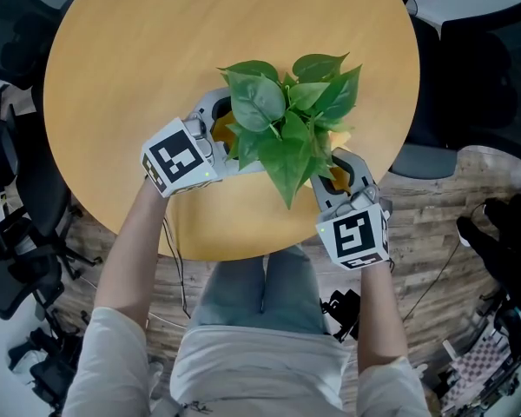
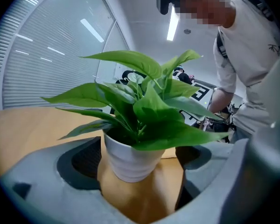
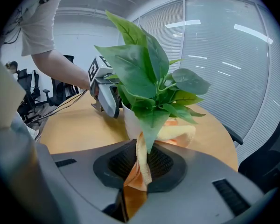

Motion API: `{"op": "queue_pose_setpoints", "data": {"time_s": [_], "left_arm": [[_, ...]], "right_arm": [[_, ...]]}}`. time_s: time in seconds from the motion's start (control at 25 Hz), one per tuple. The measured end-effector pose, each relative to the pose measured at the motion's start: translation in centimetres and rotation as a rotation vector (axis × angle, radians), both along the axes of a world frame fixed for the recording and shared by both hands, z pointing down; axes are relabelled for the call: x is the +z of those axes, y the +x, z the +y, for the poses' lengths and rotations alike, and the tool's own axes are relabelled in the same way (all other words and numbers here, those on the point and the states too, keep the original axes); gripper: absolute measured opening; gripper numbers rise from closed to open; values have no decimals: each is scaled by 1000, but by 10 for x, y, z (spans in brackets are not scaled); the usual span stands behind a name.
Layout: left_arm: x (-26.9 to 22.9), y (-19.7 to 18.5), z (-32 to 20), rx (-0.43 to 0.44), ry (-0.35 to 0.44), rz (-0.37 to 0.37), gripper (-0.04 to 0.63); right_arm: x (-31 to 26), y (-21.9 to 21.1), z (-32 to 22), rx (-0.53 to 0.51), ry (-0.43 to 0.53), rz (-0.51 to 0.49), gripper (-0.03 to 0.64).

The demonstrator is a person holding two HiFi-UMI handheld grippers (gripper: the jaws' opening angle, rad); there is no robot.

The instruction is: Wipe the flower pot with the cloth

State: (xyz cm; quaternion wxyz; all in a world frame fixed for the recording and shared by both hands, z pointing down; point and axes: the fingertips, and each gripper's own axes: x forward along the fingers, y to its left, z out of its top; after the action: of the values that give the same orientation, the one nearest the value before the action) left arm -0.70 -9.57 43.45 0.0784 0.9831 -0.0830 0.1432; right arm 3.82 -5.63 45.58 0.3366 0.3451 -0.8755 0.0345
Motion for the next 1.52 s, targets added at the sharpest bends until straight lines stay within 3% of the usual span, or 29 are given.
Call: {"op": "queue_pose_setpoints", "data": {"time_s": [0.36, 0.64, 0.92, 1.52], "left_arm": [[-5, 5, -4, 14, -36, 59, 479], [-6, 4, -3, 1, -38, 60, 477], [-5, 4, -3, -18, -41, 63, 476], [-4, 9, 2, -185, -40, 60, 476]], "right_arm": [[1, 4, -2, -6, -4, -2, 57], [-4, 30, -31, 65, 12, 18, 57], [-8, 12, -40, 6, 41, 42, 57], [-4, 14, -30, 17, 38, 35, 57]]}}
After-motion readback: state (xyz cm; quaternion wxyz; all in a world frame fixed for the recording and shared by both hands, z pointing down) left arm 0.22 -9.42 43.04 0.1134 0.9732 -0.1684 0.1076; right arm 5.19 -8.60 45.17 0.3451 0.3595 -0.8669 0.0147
